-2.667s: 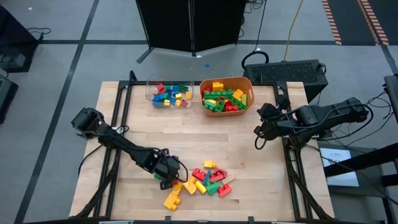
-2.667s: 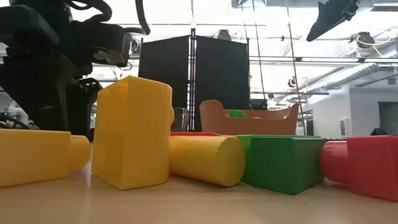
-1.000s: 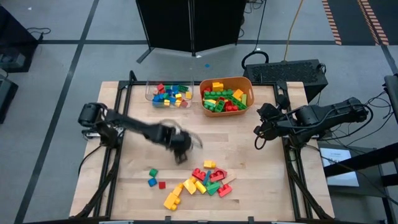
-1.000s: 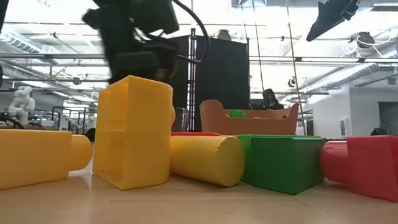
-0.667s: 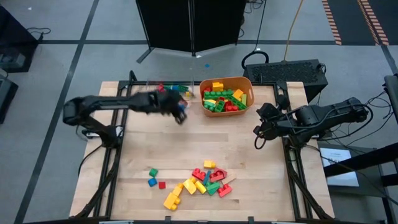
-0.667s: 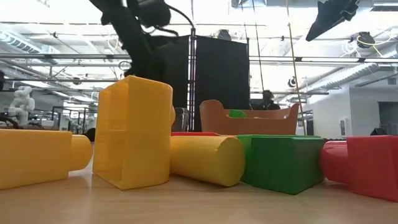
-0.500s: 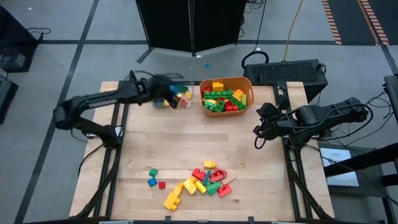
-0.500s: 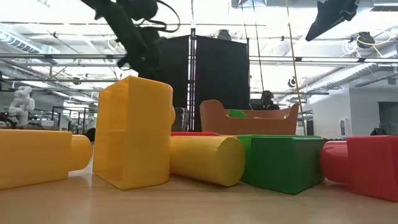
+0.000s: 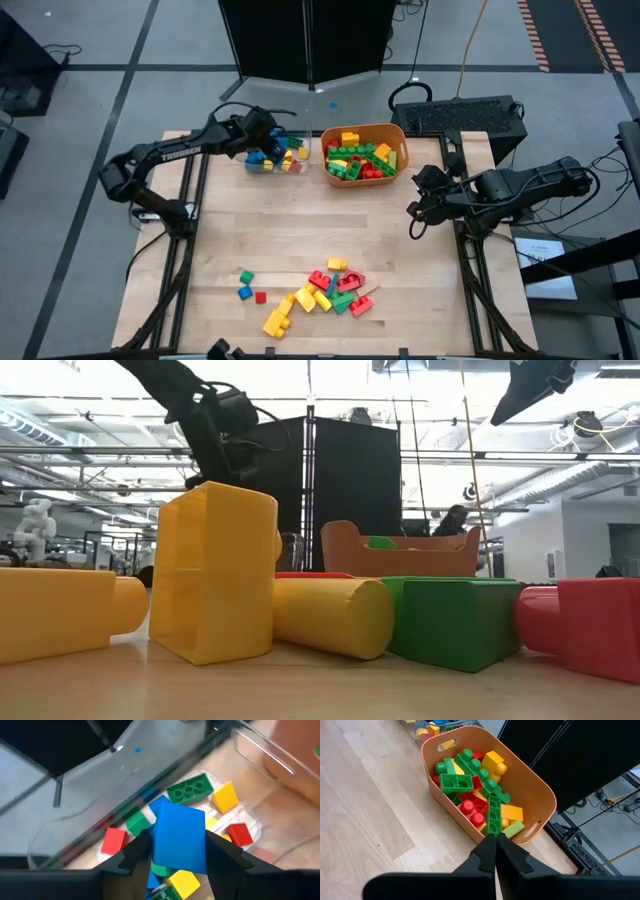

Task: Sort blocks by size
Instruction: Put the small blue block into the transparent bin, then put the small green block into the transparent bin, then put the small blue block into the transparent bin

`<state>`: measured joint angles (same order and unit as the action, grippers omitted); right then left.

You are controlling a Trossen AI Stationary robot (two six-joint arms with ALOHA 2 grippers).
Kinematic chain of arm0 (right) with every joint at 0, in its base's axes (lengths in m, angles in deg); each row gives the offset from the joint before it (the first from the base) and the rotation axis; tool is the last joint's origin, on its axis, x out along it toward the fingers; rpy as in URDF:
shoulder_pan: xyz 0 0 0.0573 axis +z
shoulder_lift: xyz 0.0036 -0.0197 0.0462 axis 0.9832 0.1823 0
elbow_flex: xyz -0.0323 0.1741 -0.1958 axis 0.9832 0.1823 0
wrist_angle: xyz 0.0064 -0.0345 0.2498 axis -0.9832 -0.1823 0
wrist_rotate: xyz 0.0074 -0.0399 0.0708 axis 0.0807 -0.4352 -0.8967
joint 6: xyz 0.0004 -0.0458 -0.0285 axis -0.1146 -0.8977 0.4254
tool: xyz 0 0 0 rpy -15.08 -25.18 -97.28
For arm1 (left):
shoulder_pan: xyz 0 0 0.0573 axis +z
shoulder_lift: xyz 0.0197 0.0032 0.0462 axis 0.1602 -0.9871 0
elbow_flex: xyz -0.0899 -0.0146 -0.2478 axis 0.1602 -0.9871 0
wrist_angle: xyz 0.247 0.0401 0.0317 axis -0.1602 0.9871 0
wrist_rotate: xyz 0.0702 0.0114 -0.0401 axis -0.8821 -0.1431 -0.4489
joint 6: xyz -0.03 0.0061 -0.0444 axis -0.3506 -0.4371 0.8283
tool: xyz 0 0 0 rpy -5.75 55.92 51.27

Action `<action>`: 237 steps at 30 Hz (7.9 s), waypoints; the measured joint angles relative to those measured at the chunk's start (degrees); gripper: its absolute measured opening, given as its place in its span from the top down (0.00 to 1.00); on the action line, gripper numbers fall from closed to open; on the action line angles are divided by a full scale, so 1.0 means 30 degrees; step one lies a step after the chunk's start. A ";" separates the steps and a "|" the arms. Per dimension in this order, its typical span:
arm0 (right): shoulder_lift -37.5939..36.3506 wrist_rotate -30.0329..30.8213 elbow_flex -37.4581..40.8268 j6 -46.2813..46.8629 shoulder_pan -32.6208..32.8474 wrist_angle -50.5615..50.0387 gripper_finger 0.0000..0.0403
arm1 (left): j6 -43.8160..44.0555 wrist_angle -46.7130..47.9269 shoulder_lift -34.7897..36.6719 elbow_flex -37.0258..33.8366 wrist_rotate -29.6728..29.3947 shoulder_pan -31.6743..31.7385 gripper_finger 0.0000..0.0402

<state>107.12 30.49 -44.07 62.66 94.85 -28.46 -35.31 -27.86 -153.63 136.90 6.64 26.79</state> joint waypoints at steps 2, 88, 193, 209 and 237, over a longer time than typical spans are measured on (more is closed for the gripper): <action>0.0000 -0.0012 -0.0002 0.0000 0.0000 0.0080 0.99 | -0.1235 -0.0030 -0.0085 0.0000 0.0254 -0.0007 0.55; 0.0007 -0.0080 -0.0002 -0.1144 0.0000 0.0976 0.99 | 2.3680 0.4594 -0.4301 -0.2441 0.4432 -2.1828 0.72; 0.0007 -0.0056 -0.0003 -0.1508 0.0000 0.0991 0.99 | 2.1670 0.2919 -0.4503 -0.2692 0.4953 -2.7103 0.22; 0.0000 -0.0034 0.0001 -0.1580 0.0000 0.1027 0.99 | 2.0406 0.2287 -0.4538 -0.3817 0.6152 -2.5336 0.68; 0.0001 -0.0027 -0.0003 -0.2011 0.0000 0.1159 0.99 | 1.1950 0.3297 0.1066 -0.1816 -0.0823 -0.9627 0.69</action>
<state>107.12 30.41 -44.08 56.62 94.85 -24.99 0.54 -17.97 -150.43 131.45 4.17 -2.09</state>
